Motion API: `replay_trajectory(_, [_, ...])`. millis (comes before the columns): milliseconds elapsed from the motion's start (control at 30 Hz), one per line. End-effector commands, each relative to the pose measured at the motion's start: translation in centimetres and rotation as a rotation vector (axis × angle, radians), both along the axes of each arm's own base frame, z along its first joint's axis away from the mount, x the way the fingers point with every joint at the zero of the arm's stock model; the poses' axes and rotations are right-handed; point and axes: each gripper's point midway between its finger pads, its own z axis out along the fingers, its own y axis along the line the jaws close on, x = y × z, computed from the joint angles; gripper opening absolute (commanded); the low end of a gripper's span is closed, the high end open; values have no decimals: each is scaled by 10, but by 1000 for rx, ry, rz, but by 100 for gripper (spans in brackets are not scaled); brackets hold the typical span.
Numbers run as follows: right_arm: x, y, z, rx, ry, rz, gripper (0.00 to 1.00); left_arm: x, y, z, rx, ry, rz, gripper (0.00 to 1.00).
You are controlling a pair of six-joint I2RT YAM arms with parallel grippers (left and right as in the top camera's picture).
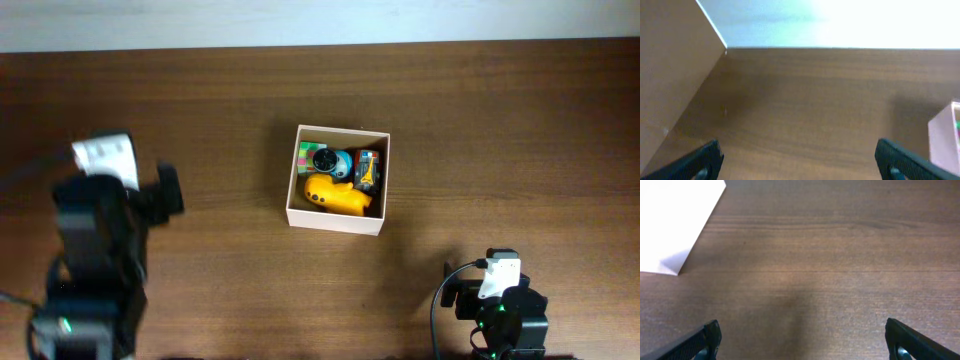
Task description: Pack container
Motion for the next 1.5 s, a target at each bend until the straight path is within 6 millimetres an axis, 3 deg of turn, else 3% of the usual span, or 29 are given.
replay_trajectory(0, [0, -1, -2, -2, 0, -1, 99, -23, -4, -29, 65, -5, -65, 99])
replay_trajectory(200, [0, -1, -2, -2, 0, -1, 99, -56, -8, -79, 51, -20, -92, 99])
replay_trajectory(567, [0, -1, -2, -2, 0, -1, 99, -73, -25, -157, 2, 3, -185, 99])
replay_trajectory(867, [0, -1, -2, -2, 0, -1, 99, -73, -25, -186, 3, -31, -188, 99])
replay_trajectory(1467, [0, -1, -2, -2, 0, -1, 99, -74, -25, -216, 1, 7, -188, 99])
